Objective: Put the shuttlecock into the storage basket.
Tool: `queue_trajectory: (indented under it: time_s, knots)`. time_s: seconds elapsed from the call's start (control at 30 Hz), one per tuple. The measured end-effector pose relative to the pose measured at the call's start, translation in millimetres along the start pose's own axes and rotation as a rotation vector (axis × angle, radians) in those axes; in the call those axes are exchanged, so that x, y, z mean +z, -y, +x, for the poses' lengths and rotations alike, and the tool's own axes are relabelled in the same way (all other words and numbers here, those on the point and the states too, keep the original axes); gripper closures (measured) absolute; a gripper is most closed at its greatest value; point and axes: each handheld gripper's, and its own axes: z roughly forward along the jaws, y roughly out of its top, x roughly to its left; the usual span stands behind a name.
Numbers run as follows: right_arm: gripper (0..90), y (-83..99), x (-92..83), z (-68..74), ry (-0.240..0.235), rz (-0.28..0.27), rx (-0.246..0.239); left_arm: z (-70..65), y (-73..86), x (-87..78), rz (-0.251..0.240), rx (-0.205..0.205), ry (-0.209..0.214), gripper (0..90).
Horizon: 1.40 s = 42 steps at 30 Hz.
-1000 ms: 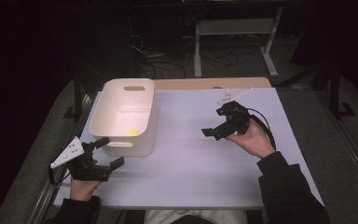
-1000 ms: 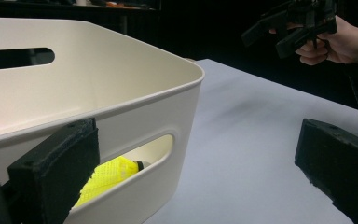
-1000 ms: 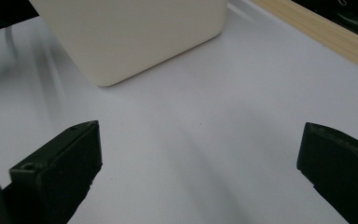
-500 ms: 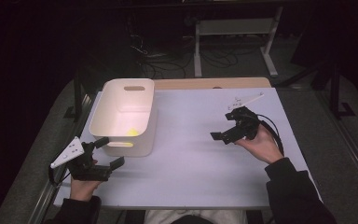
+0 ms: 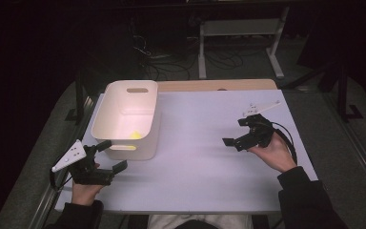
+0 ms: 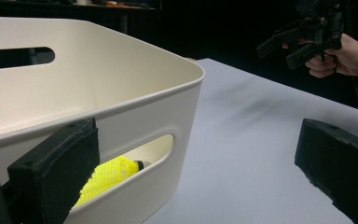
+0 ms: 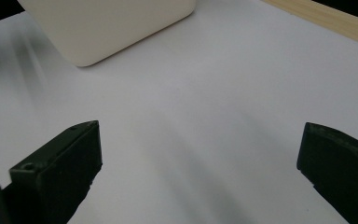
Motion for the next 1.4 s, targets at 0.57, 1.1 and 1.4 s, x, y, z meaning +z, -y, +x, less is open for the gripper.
queue_trajectory:
  time_s: [0.57, 1.1, 1.4]
  knots:
    - [0.0, 33.4, -14.3, -5.2, 0.037, -0.036, 0.038, 0.0, 0.1, 0.1, 0.004, -0.002, -0.001, 0.0]
    - [0.0, 61.2, -27.1, -5.5, 0.062, -0.062, 0.049, -0.1, 0.2, -0.1, 0.005, -0.003, -0.001, 0.0]
    - [0.0, 78.0, -33.0, -4.5, 0.076, -0.082, 0.055, -0.1, 0.2, -0.3, 0.004, -0.003, -0.002, 0.0]
